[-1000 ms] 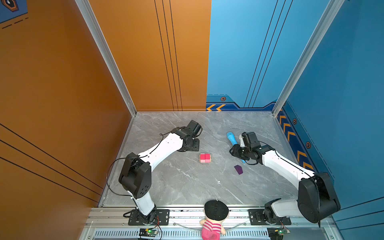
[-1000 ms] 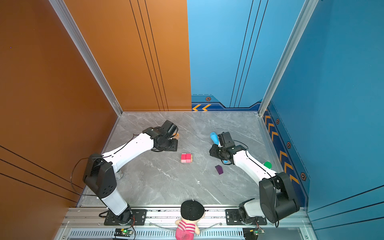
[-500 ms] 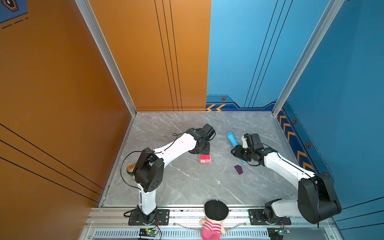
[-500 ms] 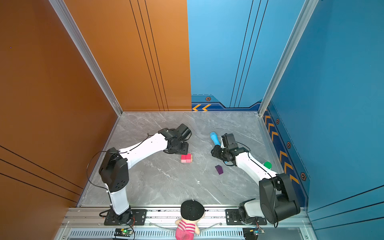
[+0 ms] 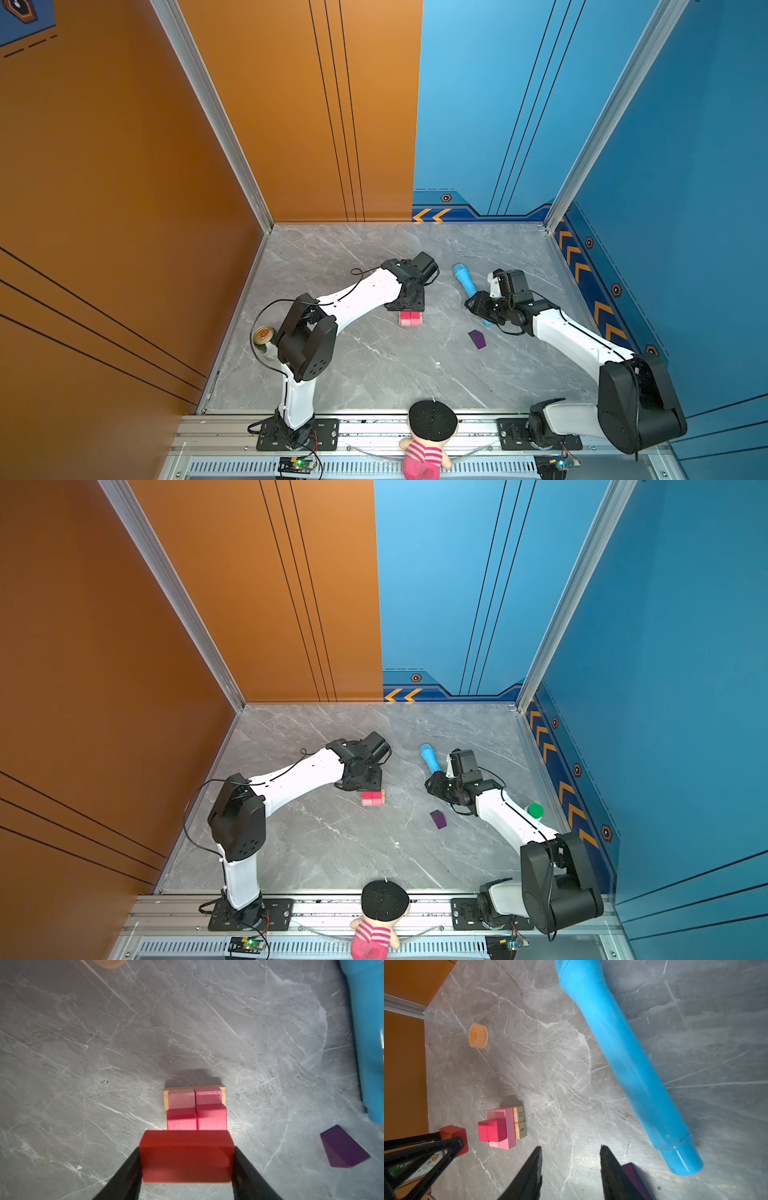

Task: Build the wood block tower
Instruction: 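Lift the red block with the left gripper and carry it over the stack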

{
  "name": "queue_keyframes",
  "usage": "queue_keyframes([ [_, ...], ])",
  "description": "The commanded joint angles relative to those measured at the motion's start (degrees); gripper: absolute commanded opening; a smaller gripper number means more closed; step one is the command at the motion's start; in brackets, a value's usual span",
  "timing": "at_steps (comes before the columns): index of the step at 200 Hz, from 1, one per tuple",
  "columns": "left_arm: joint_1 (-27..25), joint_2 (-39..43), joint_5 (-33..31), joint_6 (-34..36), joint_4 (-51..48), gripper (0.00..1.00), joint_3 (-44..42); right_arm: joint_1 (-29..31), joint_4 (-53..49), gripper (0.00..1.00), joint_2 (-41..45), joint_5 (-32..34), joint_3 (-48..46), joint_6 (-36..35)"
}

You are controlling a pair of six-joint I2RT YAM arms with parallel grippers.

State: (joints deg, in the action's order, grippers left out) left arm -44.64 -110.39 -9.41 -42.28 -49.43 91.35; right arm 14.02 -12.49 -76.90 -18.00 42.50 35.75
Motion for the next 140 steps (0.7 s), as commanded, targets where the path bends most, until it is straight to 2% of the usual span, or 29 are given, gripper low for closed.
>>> queue_keyframes([
  [1,-0.65,-1.50,-1.79,-1.65,-1.72,0.56,2.06,-0.61,1.24,0.47,1.53,-0.75,-1.18,-1.03],
  [140,-1.60,-5.43,-3.12,-2.32,-3.46,0.56,5.06,-2.37,2.58,0.47,2.79,-1.95,-3.22,-0.62],
])
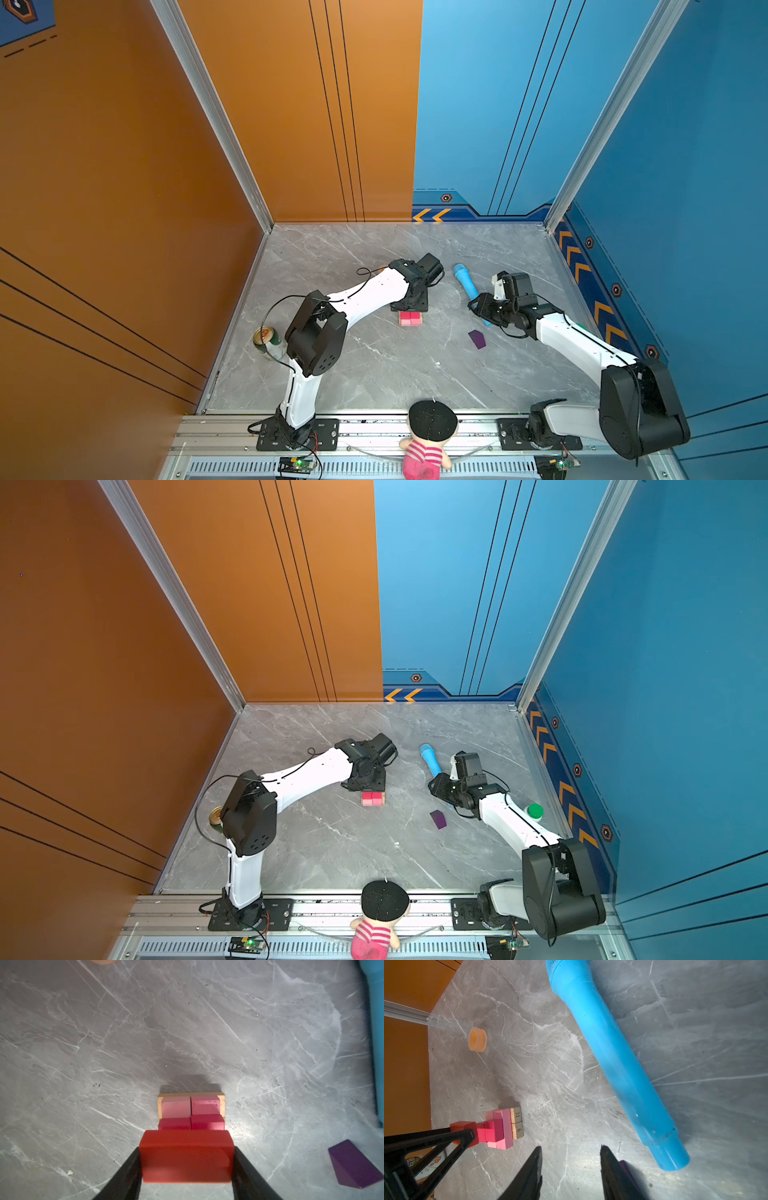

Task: Build the wood block tower
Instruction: 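Lift the red block with the left gripper and carry it over the stack, then lower the red block onto the magenta cubes and open the left gripper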

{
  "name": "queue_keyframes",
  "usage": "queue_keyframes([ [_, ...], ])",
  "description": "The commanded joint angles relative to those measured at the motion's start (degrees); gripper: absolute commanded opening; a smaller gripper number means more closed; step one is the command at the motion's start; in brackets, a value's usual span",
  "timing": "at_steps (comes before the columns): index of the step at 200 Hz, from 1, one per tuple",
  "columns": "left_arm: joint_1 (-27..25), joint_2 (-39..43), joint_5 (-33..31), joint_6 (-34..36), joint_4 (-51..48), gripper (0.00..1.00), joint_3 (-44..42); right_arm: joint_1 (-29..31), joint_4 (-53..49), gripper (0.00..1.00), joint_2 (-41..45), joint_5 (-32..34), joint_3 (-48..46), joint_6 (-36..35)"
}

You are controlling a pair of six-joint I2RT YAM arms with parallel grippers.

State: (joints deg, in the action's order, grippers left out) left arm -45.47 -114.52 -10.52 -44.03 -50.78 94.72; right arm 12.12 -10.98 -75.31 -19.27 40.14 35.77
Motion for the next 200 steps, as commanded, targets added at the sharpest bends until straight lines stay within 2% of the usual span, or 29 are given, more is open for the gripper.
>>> queue_keyframes([
  [1,-0.77,-1.27,-2.02,-0.51,-2.11,0.56,1.70,-0.45,1.10,0.47,1.21,-0.68,-0.86,-0.63],
  [200,-1.39,-3.08,-1.48,-0.73,-2.16,0.58,2.23,-0.78,1.40,0.47,1.56,-0.86,-1.25,-0.32],
])
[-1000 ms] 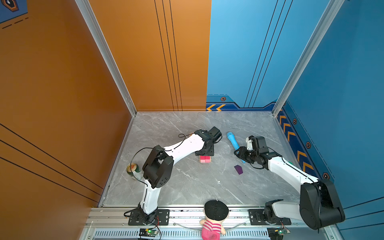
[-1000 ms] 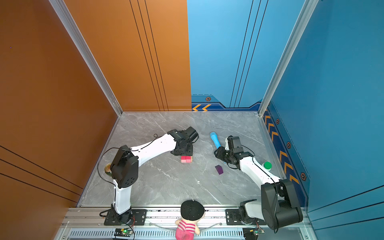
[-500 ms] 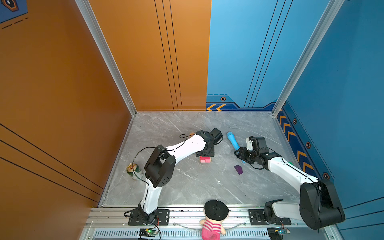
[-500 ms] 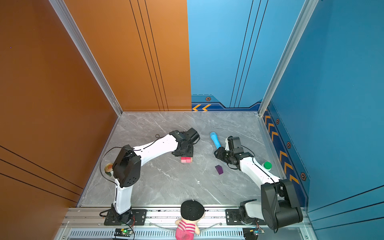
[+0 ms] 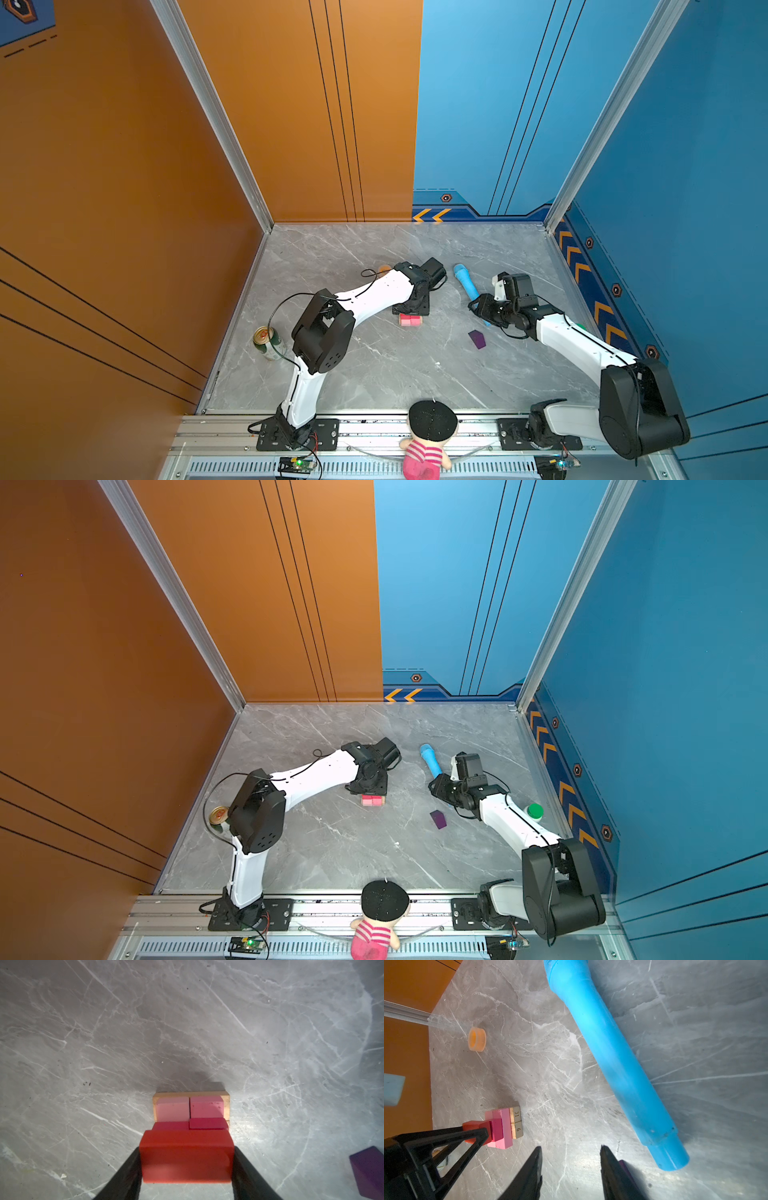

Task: Build the wood block tower
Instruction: 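Lower the red block onto the magenta cubes and open the left gripper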

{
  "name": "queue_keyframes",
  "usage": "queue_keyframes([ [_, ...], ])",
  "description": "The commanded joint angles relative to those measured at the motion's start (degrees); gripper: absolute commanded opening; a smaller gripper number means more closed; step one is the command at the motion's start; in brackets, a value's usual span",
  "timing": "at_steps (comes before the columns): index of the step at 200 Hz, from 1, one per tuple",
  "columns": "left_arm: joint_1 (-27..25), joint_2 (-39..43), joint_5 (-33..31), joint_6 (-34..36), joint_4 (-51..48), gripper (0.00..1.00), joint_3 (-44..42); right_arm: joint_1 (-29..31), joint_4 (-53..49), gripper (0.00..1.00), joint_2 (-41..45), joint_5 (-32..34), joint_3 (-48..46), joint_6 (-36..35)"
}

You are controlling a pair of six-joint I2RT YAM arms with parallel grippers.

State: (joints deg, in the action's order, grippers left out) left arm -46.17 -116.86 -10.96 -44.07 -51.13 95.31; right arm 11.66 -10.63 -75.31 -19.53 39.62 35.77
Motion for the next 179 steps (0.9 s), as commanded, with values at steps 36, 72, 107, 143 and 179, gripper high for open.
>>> queue_keyframes([
  [36,-0.84,-0.88,-1.19,-1.04,-1.78,0.59,1.37,-0.25,1.05,0.47,1.62,-0.60,-0.77,-0.22],
  [72,-0.86,-0.74,-1.27,-1.84,-1.78,0.59,1.20,-0.38,1.11,0.47,1.81,-0.60,-0.91,-0.25],
  [107,-0.94,-0.74,-1.38,-2.24,-1.82,0.60,1.11,-0.33,1.14,0.47,1.75,-0.61,-0.95,-0.26],
  [143,-1.11,-0.93,-1.17,-2.22,-1.78,0.61,1.20,-0.44,1.15,0.47,1.78,-0.60,-1.04,-0.26],
  [179,-1.12,-1.01,-1.01,-2.37,-1.80,0.63,1.28,-0.50,1.21,0.47,1.90,-0.60,-1.12,-0.26],
])
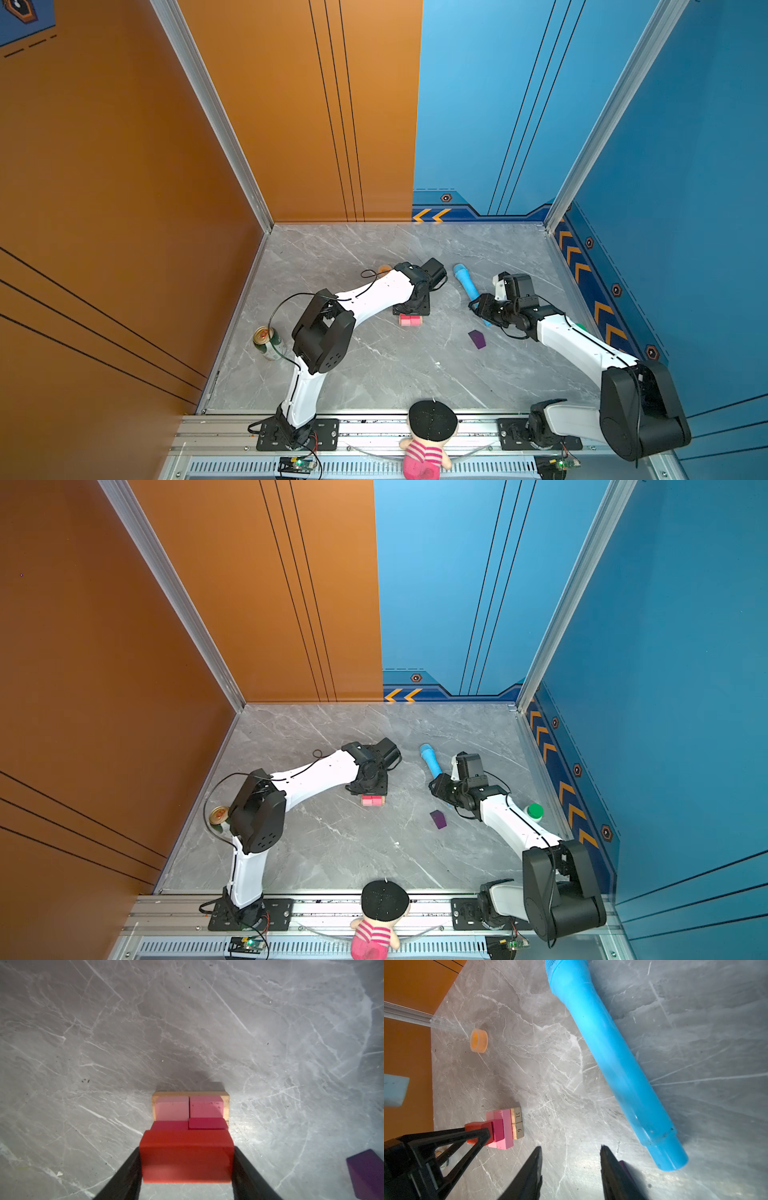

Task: Build the wood block tower
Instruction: 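Lower the red block onto the magenta cubes and open the left gripper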

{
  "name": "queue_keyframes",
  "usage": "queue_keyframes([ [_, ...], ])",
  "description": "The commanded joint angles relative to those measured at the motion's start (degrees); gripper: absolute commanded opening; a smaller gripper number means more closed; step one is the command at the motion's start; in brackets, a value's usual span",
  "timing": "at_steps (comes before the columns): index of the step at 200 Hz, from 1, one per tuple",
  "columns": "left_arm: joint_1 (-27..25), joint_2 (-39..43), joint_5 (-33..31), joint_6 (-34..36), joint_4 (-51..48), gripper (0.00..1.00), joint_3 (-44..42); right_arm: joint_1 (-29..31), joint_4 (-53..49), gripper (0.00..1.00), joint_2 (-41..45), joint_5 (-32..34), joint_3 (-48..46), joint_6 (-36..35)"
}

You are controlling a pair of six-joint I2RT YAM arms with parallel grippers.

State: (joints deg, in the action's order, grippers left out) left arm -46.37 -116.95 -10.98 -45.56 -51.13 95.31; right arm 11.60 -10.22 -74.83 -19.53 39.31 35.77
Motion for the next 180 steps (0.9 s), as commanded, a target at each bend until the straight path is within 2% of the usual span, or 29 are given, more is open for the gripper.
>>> queue_keyframes([
  [1,-0.92,-0.96,-1.02,-0.82,-1.79,0.64,1.28,-0.43,0.76,0.47,1.43,-0.60,-0.81,-0.26],
  [95,-0.96,-1.27,-0.96,-0.96,-1.78,0.68,1.20,-0.60,0.73,0.47,1.91,-0.60,-1.08,-0.17],
  [180,-0.99,-1.20,-1.25,-0.83,-1.78,0.76,1.37,-0.64,0.64,0.47,2.34,-0.62,-1.38,-0.09],
])
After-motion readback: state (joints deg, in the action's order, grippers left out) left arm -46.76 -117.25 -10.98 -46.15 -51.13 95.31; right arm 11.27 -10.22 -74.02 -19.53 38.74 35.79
